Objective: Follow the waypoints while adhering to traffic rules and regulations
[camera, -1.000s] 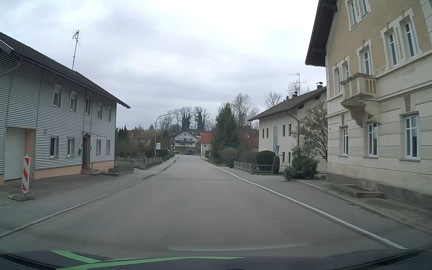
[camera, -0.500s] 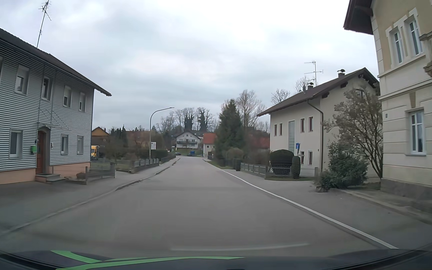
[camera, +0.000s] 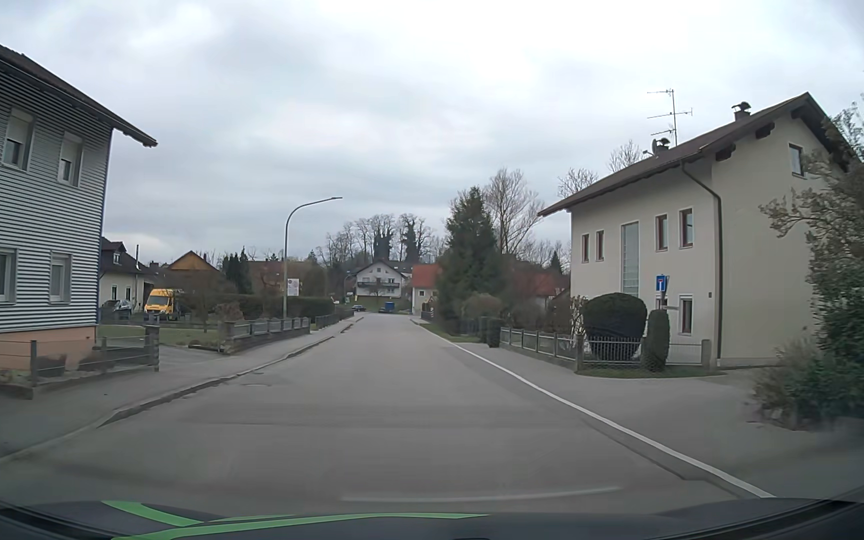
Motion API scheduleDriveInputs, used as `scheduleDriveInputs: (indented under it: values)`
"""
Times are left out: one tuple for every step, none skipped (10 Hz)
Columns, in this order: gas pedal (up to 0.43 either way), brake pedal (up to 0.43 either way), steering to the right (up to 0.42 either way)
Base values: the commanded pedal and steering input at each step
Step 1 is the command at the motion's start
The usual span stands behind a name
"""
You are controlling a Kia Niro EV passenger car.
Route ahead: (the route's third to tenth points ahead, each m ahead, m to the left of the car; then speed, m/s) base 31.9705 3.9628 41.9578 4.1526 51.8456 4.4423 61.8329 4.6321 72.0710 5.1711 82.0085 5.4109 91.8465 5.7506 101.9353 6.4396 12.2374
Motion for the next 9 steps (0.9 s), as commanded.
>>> scheduleDriveInputs:
  values:
    - [0.11, 0.0, -0.007]
    - [0.11, 0.0, -0.006]
    - [0.11, 0.0, -0.006]
    - [0.11, 0.0, -0.006]
    - [0.11, 0.0, -0.007]
    - [0.098, 0.0, -0.007]
    - [0.098, 0.0, -0.006]
    - [0.098, 0.0, -0.007]
    - [0.087, 0.0, -0.006]
